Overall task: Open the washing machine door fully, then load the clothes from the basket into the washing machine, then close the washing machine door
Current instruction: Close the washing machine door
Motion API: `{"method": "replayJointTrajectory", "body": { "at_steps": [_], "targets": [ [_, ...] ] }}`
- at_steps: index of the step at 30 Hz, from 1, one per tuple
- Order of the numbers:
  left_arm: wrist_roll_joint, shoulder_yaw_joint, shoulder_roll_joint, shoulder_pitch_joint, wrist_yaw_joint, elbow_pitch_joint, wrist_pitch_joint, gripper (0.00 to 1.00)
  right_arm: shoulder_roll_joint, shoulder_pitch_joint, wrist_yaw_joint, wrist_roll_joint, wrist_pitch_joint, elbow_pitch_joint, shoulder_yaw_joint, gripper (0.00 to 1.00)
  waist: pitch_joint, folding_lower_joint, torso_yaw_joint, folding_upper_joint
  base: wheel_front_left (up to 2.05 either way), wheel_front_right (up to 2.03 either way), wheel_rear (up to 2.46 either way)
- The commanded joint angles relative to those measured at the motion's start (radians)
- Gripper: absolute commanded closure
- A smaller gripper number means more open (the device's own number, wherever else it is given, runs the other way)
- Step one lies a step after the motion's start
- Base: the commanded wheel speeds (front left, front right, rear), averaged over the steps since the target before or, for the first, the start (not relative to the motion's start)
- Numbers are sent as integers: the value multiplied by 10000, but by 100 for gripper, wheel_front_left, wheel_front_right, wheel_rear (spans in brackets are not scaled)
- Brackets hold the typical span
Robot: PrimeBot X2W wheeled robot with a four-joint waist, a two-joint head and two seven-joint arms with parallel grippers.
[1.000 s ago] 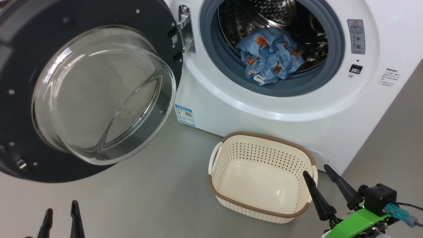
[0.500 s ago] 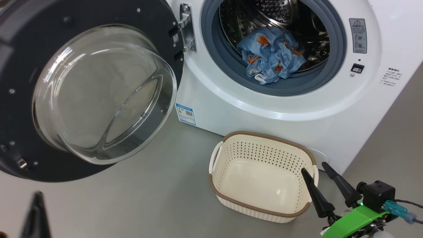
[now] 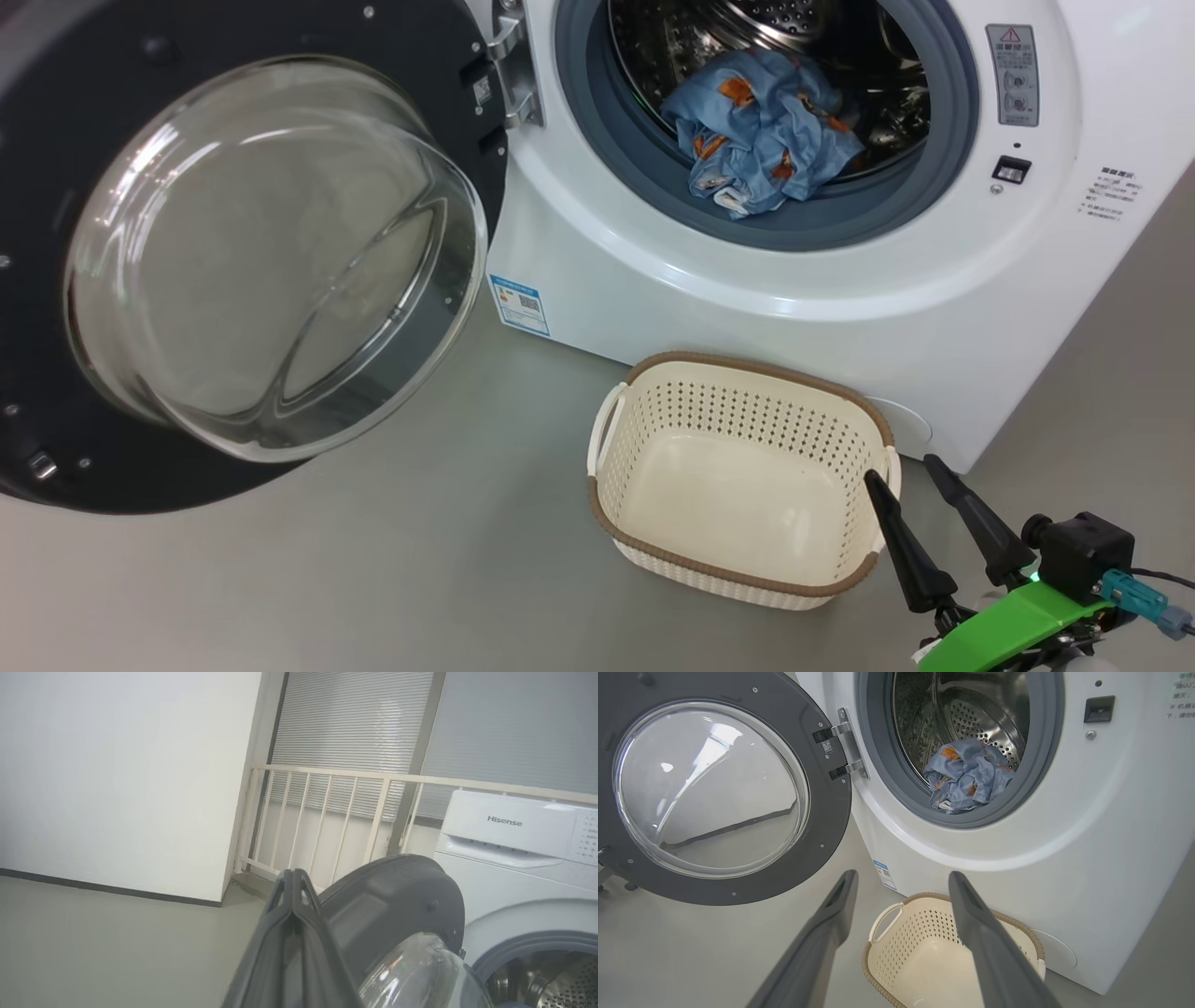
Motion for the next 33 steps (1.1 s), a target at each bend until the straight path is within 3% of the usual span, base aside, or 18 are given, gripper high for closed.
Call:
{"method": "replayJointTrajectory", "body": {
  "at_steps": [1, 7, 15, 24, 33],
  "targets": [
    [-441, 312, 735, -639, -15, 97, 40, 100, -43, -55, 16, -102, -122, -272, 179, 0, 92, 0, -86, 0, 0, 0, 0],
    [-3450, -174, 2119, -2362, -15, 2424, 1484, 100, -124, -257, 16, -143, -122, -284, 262, 0, 389, 0, -287, 0, 0, 0, 0],
    [-6146, -583, 2919, -4140, -15, 5068, 4346, 100, -369, -558, 16, -236, -122, -260, 401, 0, 901, 0, -473, 0, 0, 0, 0],
    [-6961, -1070, 3260, -4874, -15, 6599, 6789, 100, -500, -641, 16, -275, -122, -280, 527, 0, 1079, 0, -533, 0, 0, 0, 0],
    [-7255, -1235, 3143, -4828, -15, 6714, 7640, 100, -607, -674, 16, -294, -122, -287, 563, 0, 1200, 0, -497, 0, 0, 0, 0]
  ]
}}
